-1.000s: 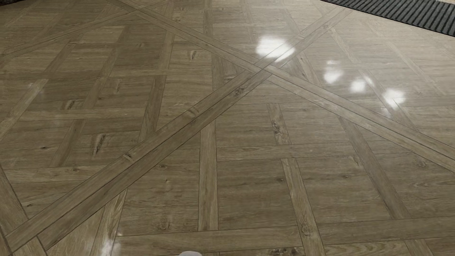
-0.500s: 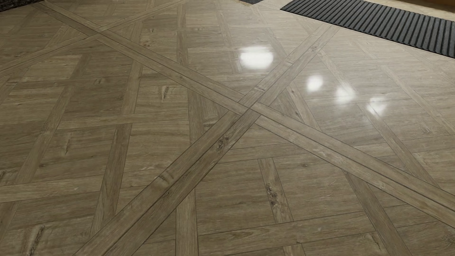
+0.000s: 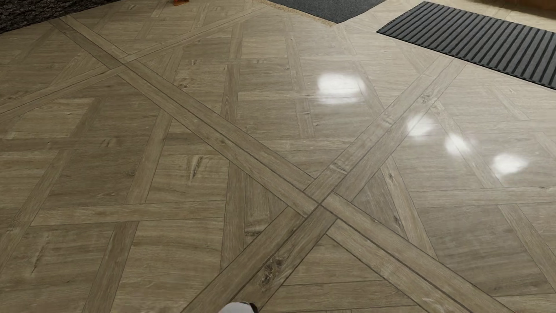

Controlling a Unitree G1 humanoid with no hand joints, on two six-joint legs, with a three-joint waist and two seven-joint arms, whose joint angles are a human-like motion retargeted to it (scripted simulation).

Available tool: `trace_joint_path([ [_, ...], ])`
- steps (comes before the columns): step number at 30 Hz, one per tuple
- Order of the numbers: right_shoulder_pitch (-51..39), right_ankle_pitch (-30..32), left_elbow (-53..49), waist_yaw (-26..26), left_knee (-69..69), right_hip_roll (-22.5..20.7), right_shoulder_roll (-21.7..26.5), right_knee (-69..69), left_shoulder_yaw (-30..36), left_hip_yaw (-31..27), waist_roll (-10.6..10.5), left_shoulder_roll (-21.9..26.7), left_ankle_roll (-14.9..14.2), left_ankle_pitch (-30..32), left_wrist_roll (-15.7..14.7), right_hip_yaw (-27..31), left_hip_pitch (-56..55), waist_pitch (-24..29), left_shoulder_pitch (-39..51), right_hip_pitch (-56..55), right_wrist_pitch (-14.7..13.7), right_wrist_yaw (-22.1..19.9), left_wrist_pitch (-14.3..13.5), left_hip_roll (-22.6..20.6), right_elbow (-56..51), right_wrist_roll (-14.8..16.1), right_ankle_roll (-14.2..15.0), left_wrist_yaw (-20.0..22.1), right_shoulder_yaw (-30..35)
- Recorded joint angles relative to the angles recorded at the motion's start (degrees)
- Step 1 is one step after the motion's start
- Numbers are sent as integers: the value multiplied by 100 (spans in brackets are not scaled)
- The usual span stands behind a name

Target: Move towards counter

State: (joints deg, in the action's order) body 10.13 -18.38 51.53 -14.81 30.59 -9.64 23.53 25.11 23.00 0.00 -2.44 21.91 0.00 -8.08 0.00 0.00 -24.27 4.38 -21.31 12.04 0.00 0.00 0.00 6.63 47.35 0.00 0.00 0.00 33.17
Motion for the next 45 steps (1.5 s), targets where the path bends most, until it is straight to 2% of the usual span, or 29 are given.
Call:
trace_joint_path([
  [2, -100, -100, 104, -351, 392, 105, 28, 425, -33, 0, 230, 58, 0, 274, 0, 0, -292, -88, -170, 376, 0, 0, 0, 125, -160, 0, 0, 0, -139],
  [3, -61, 409, 200, -481, 963, 217, -17, 1082, -118, 0, 391, 59, 0, 482, 0, 0, -360, -78, -212, 387, 0, 0, 0, 23, -284, 0, 0, 0, -379],
  [5, -26, 2412, 553, -378, 1692, 383, -211, 3239, -8, 0, 635, 18, 0, 205, 0, 0, -51, -7, -99, -308, 0, 0, 0, -93, -45, 0, 0, 0, -149],
  [6, -37, 2941, 636, -134, 1722, 448, -260, 4087, 27, 0, 633, -49, 0, -16, 0, 0, 265, 39, -27, -869, 0, 0, 0, -80, 18, 0, 0, 0, 38],
  [7, -11, 3095, 615, 127, 1560, 469, -313, 4454, 63, 0, 563, -124, 0, -145, 0, 0, 712, 80, 18, -1456, 0, 0, 0, 10, 85, 0, 0, 0, 205],
  [10, 316, 3337, -35, 1040, 671, 435, -453, 3208, 218, 0, 226, -159, 0, -639, 0, 0, 2262, 82, 1, -3171, 0, 0, 0, 292, 359, 0, 0, 0, 324],
  [12, 620, 3083, -590, 1737, 265, 580, -362, 1755, 202, 0, 118, -37, 0, -975, 0, 0, 3175, 48, 14, -3993, 0, 0, 0, 360, 417, 0, 0, 0, 417],
  [15, 1075, 975, -881, 2753, 164, 1081, -202, 379, 282, 0, 46, 238, 0, -1132, 0, 0, 4089, -7, 336, -4673, 0, 0, 0, 400, 694, 0, 0, 0, 417],
  [16, 1236, 1382, -817, 2977, 226, 1213, -155, 475, 263, 0, -53, 251, 0, -857, 0, 0, 4323, -21, 431, -4844, 0, 0, 0, 499, 844, 0, 0, 0, 442],
  [17, 1345, 2575, -736, 3024, 399, 1160, -140, 888, 161, 0, -200, 225, 0, -312, 0, 0, 4437, -76, 459, -5129, 0, 0, 0, 638, 1021, 0, 0, 0, 536],
  [18, 1353, 3376, -613, 2925, 826, 907, -137, 1407, 51, 0, -411, 156, 0, 492, 0, 0, 4332, -124, 439, -5328, 0, 0, 0, 789, 1202, 0, 0, 0, 737],
  [19, 1281, 3395, -421, 2753, 1550, 614, -139, 1772, 28, 0, -539, 89, 0, 1277, 0, 0, 4037, -128, 400, -5243, 0, 0, 0, 814, 1342, 0, 0, 0, 915],
  [20, 1197, 3158, -254, 2552, 2497, 346, -141, 1965, 112, 0, -560, 60, 0, 1599, 0, 0, 3549, -103, 387, -4977, 0, 0, 0, 733, 1337, 0, 0, 0, 918],
  [21, 1110, 2953, -165, 2319, 3455, 49, -174, 1952, 239, 0, -582, 46, 0, 1297, 0, 0, 3009, -25, 409, -4531, 0, 0, 0, 690, 1261, 0, 0, 0, 727],
  [22, 949, 2780, -97, 2075, 4394, -217, -221, 1834, 299, 0, -538, 27, 0, 546, 0, 0, 2460, 99, 410, -3968, 0, 0, 0, 508, 1209, 0, 0, 0, 582],
  [24, 615, 1960, -88, 1481, 4569, -464, -160, 1170, 461, 0, -379, -35, 0, -506, 0, 0, 1220, 131, 276, -2668, 0, 0, 0, 221, 520, 0, 0, 0, 439],
  [26, 340, 1142, -127, 791, 3252, -231, -111, 449, 487, 0, -123, -32, 0, -676, 0, 0, 554, 275, 148, -1232, 0, 0, 0, -46, -239, 0, 0, 0, -103],
  [28, -105, 243, -204, 236, 1302, -41, -88, -33, 419, 0, -15, -19, 0, -460, 0, 0, 72, 204, 18, -277, 0, 0, 0, 90, -760, 0, 0, 0, -454],
  [30, -524, -315, -264, -85, -211, 153, -21, -155, 350, 0, -15, -31, 0, -362, 0, 0, -249, 45, -71, 339, 0, 0, 0, 295, -1203, 0, 0, 0, -631],
  [32, -579, -276, -158, -332, 162, 473, -16, 46, 291, 0, 6, -50, 0, -465, 0, 0, -572, -28, -141, 936, 0, 0, 0, 367, -1470, 0, 0, 0, -873],
  [33, -485, 137, 16, -403, 755, 628, -81, 413, 304, 0, 97, -59, 0, -231, 0, 0, -737, -93, -134, 1058, 0, 0, 0, 272, -1457, 0, 0, 0, -971],
  [34, -365, 943, 279, -399, 1357, 786, -204, 1047, 344, 0, 263, -73, 0, -8, 0, 0, -842, -183, -103, 988, 0, 0, 0, 78, -1229, 0, 0, 0, -978],
  [36, -139, 2739, 706, -184, 1968, 927, -336, 3105, 405, 0, 405, -121, 0, -368, 0, 0, -314, -137, 66, 315, 0, 0, 0, -351, -613, 0, 0, 0, -597],
  [37, -122, 2862, 729, -2, 1844, 876, -332, 4238, 396, 0, 379, -162, 0, -564, 0, 0, 158, -101, 160, -311, 0, 0, 0, -499, -311, 0, 0, 0, -232],
  [39, 70, 2400, 420, 586, 1225, 656, -348, 5343, 414, 0, 170, -177, 0, -649, 0, 0, 1271, -31, 316, -1570, 0, 0, 0, -588, 214, 0, 0, 0, 210],
  [41, 450, 2844, -118, 1285, 588, 427, -302, 4377, 337, 0, -66, -129, 0, -614, 0, 0, 2347, 35, 476, -2561, 0, 0, 0, -540, 582, 0, 0, 0, 478],
  [43, 841, 3505, -667, 1823, 175, 435, -224, 2156, 199, 0, -174, -37, 0, -616, 0, 0, 3134, 47, 732, -3283, 0, 0, 0, -448, 710, 0, 0, 0, 547],
  [44, 1009, 2879, -897, 2029, 35, 497, -212, 1038, 122, 0, -172, 17, 0, -680, 0, 0, 3445, 12, 891, -3469, 0, 0, 0, -425, 742, 0, 0, 0, 521],
  [45, 1143, 1389, -1088, 2179, -26, 597, -206, 330, 46, 0, -139, 73, 0, -736, 0, 0, 3714, -35, 1047, -3592, 0, 0, 0, -411, 776, 0, 0, 0, 563],
])
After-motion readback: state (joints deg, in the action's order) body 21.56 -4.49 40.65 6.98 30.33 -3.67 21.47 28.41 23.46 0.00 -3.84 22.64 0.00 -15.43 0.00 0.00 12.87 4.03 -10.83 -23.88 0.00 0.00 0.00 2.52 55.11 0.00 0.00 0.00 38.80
